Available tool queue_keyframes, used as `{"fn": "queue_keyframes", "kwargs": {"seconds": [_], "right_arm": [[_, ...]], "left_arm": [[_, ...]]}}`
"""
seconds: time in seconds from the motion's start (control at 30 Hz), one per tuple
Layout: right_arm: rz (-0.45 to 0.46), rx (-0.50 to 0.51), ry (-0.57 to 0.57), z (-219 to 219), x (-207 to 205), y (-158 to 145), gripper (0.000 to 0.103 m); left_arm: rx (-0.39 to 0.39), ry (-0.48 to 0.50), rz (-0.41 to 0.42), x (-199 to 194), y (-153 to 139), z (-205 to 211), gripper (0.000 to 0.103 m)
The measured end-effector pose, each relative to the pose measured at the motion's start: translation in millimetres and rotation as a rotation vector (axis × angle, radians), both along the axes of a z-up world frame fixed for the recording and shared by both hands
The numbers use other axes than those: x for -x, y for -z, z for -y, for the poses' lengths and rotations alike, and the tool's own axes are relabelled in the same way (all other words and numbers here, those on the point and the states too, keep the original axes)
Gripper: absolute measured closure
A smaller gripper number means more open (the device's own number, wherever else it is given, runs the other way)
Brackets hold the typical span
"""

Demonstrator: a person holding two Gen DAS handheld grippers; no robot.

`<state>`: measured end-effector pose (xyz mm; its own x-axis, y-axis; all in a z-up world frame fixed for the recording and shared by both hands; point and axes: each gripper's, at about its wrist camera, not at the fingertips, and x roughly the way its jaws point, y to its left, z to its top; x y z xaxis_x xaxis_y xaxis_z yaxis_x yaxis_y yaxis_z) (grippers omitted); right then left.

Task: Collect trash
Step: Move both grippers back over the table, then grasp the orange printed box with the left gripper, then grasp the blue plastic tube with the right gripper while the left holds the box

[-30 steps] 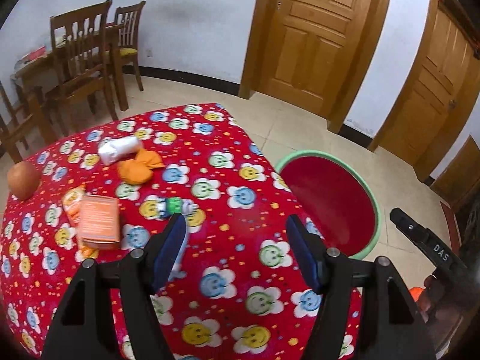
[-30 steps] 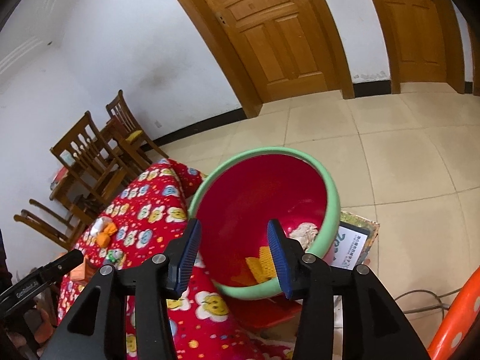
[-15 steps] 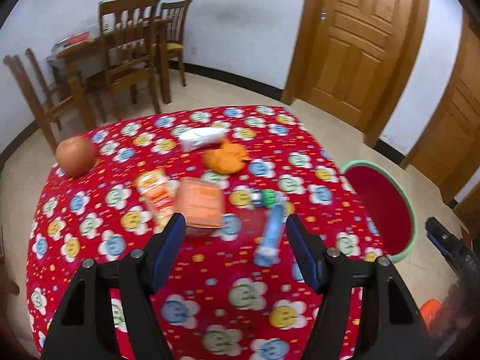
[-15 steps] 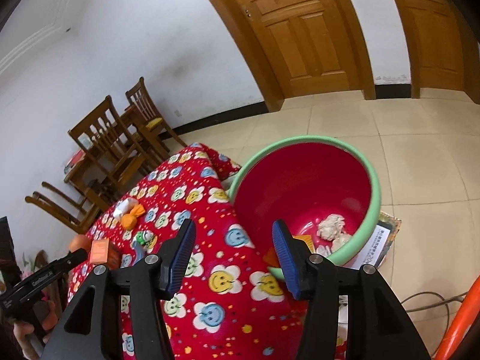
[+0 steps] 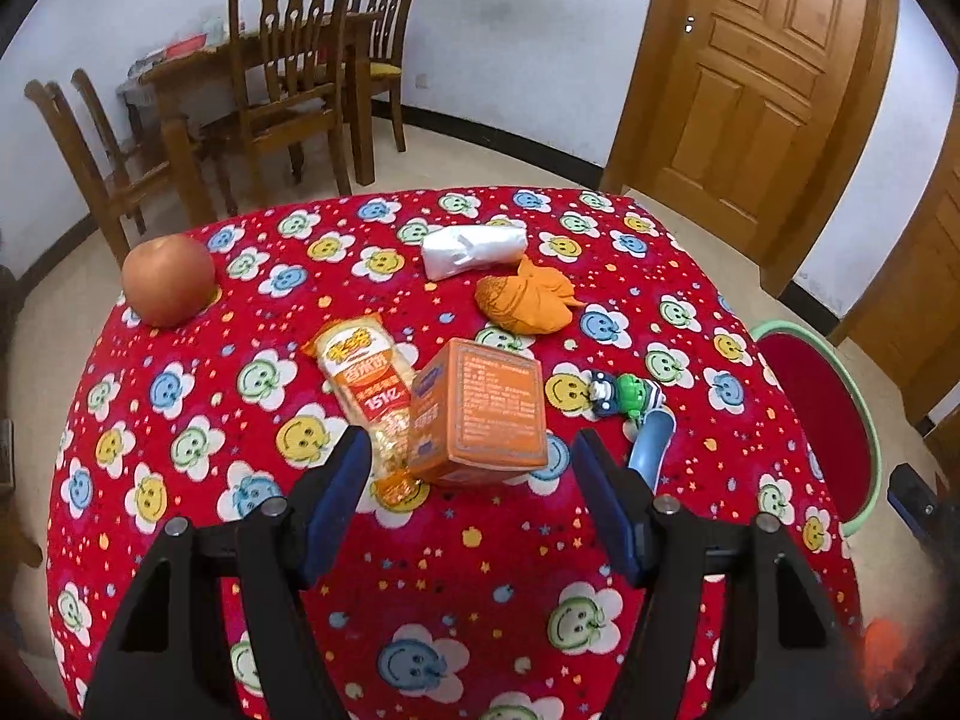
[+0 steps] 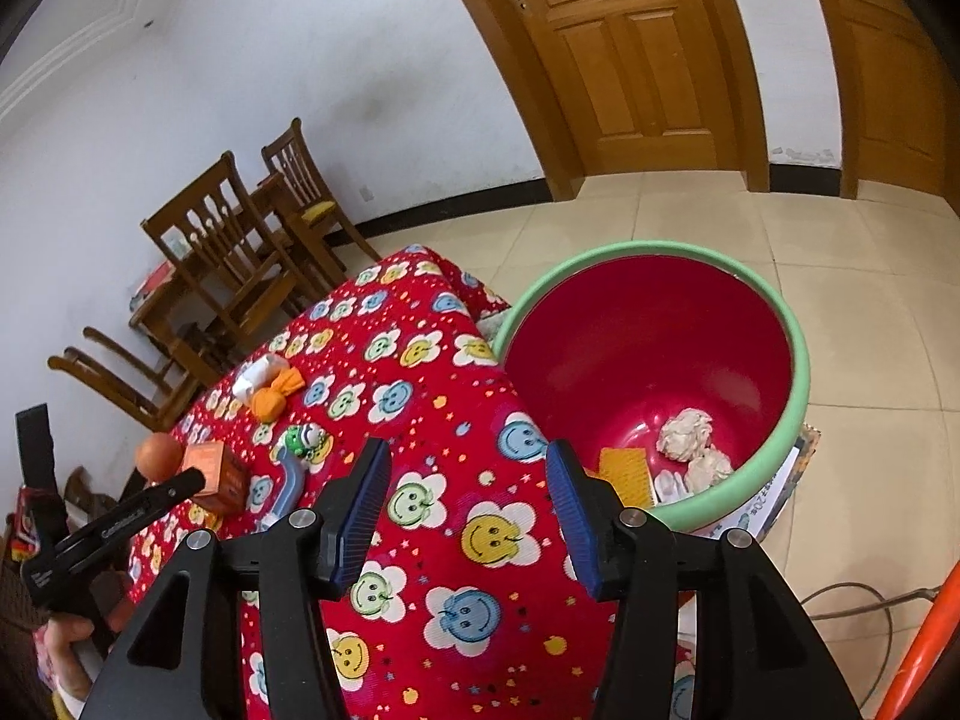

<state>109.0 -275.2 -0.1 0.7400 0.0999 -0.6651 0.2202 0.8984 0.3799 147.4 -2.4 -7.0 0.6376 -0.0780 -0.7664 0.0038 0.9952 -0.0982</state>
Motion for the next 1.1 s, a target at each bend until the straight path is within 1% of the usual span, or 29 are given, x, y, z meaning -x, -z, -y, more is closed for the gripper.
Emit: {"fn": "queue_keyframes", "kwargs": {"seconds": [0.07, 0.13, 0.17, 0.23, 0.3, 0.43, 0.57, 0.73, 0.87, 1.0, 1.1], "right_arm": [[-0.004, -0.001, -0.006, -2, -1, 1, 0.048], [-0.007, 0.001, -0.012, -5, -2, 2, 0.048], [-0.008, 0.002, -0.014, -6, -3, 2, 0.048], [-0.009, 0.003, -0.019, -8, -3, 2, 0.048], [-0.011, 0.003, -0.024, -9, -4, 2, 0.048], [-0.012, 0.007, -0.035, -13, -6, 2, 0.048], [-0.015, 0.010, -0.055, -20, -11, 2, 0.048], [-0.019, 0.020, -0.095, -35, -20, 1, 0.048], [-0.025, 0.026, -0.135, -50, -31, 2, 0.048], [-0.043, 0.031, -0.187, -73, -46, 8, 0.048], [-0.059, 0.035, -0.224, -89, -57, 13, 0.048]], "left_arm": [[-0.023, 0.010, 0.010, -3, 2, 4, 0.035], [-0.042, 0.020, 0.007, -7, 6, 8, 0.043], [-0.048, 0.024, 0.004, -9, 7, 9, 0.044], [-0.055, 0.028, -0.001, -12, 10, 10, 0.051], [-0.061, 0.029, -0.003, -15, 13, 11, 0.053], [-0.067, 0.038, 0.018, -14, 11, 12, 0.054], [-0.042, 0.057, 0.034, -8, 3, 11, 0.055], [0.039, 0.070, 0.056, 5, -12, 4, 0.055], [0.081, 0.055, 0.092, 19, -28, -7, 0.055], [0.098, 0.027, 0.127, 29, -40, -20, 0.055], [0.095, -0.003, 0.141, 33, -43, -31, 0.055]]}}
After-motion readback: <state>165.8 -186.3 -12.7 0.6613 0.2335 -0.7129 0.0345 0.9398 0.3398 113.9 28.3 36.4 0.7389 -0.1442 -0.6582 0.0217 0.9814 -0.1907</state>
